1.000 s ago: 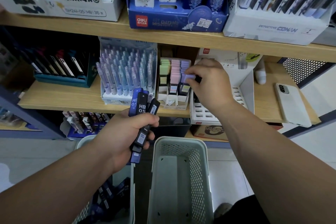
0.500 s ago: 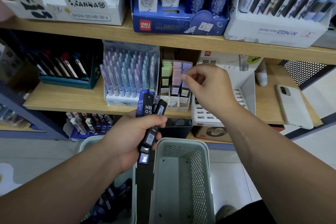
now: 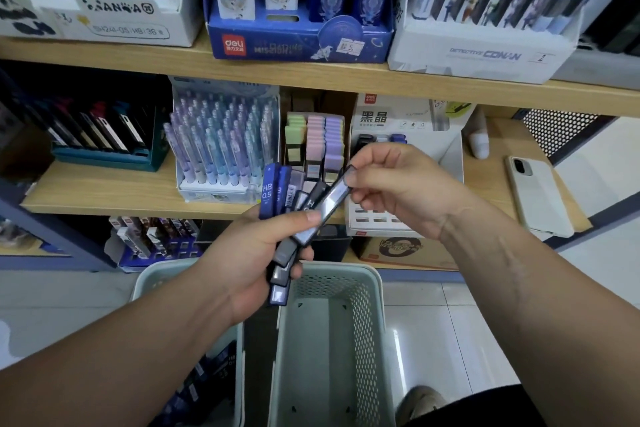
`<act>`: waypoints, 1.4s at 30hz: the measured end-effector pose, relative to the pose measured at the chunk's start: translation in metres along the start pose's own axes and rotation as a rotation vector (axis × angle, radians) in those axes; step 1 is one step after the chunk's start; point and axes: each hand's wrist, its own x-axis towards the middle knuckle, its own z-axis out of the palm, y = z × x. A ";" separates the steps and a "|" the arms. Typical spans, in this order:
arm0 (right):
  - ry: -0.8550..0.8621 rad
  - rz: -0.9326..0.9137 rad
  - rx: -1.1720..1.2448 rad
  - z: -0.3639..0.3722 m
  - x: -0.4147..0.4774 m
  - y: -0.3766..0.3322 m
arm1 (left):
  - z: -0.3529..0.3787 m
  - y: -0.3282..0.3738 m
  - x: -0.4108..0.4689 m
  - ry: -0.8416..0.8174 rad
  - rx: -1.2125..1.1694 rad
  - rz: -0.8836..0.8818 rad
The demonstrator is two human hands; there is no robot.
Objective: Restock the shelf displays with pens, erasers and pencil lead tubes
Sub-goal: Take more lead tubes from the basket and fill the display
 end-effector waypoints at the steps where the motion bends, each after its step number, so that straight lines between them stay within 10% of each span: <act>1: 0.000 -0.004 0.009 -0.005 -0.001 -0.001 | 0.001 0.000 0.001 0.006 -0.024 -0.001; 11: -0.266 -0.066 -0.475 -0.003 -0.012 0.010 | 0.004 -0.007 0.006 -0.024 -0.037 0.019; 22: -0.190 -0.159 -0.796 -0.011 -0.013 0.007 | 0.004 -0.007 0.017 0.144 -0.096 -0.061; 33: 0.505 -0.385 -0.602 -0.051 0.004 0.009 | 0.005 -0.012 0.014 0.148 -0.043 -0.081; 42: 0.493 -0.507 -0.904 -0.047 0.016 0.028 | 0.004 -0.012 0.011 0.128 -0.027 -0.075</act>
